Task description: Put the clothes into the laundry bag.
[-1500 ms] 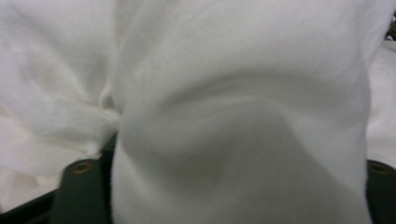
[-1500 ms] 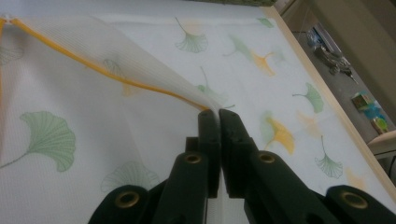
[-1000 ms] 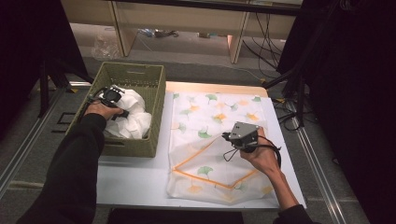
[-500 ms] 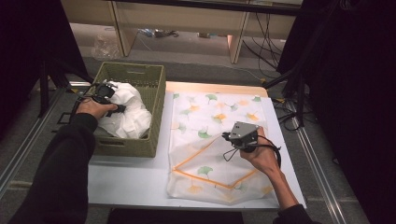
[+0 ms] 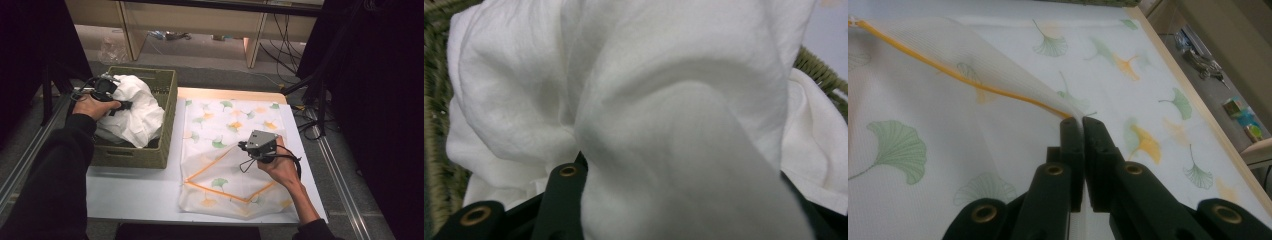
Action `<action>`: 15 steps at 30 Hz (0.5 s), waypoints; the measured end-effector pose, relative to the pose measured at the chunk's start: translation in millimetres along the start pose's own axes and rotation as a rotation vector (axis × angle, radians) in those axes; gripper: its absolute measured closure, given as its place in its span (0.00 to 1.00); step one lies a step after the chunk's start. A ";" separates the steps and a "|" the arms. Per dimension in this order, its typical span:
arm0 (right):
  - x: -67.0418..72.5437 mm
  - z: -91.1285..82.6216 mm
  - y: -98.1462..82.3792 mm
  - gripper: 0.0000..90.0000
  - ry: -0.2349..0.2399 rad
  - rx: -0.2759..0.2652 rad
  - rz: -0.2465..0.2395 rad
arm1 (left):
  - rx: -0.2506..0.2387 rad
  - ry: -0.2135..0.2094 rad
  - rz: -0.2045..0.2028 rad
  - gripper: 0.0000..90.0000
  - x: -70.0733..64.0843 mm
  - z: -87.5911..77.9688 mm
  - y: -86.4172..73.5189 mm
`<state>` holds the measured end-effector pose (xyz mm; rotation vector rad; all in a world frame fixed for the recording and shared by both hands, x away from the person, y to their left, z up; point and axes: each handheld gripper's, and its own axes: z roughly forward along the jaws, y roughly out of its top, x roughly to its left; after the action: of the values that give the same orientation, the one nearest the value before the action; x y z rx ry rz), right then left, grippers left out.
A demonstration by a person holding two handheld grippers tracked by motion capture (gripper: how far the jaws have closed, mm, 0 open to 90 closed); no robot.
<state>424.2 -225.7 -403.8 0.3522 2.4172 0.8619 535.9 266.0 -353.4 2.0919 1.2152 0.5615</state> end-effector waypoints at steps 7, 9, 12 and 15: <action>0.6 -0.1 0.3 0.99 0.001 -0.002 0.003 | -0.023 -0.002 0.018 0.67 3.1 -18.1 5.4; 0.3 -0.5 0.4 0.99 -0.005 -0.004 0.000 | -0.037 -0.002 0.019 0.68 3.9 -22.1 5.3; 0.2 -0.2 0.2 0.99 -0.005 -0.004 0.000 | -0.056 -0.011 0.016 0.68 5.5 -29.9 6.2; 0.4 0.6 0.3 0.99 -0.007 -0.001 0.002 | -0.067 -0.019 0.033 0.68 3.5 -40.0 9.2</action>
<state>424.2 -225.0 -404.3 0.3563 2.4105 0.8613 517.5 278.4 -318.7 2.0601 1.1377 0.5886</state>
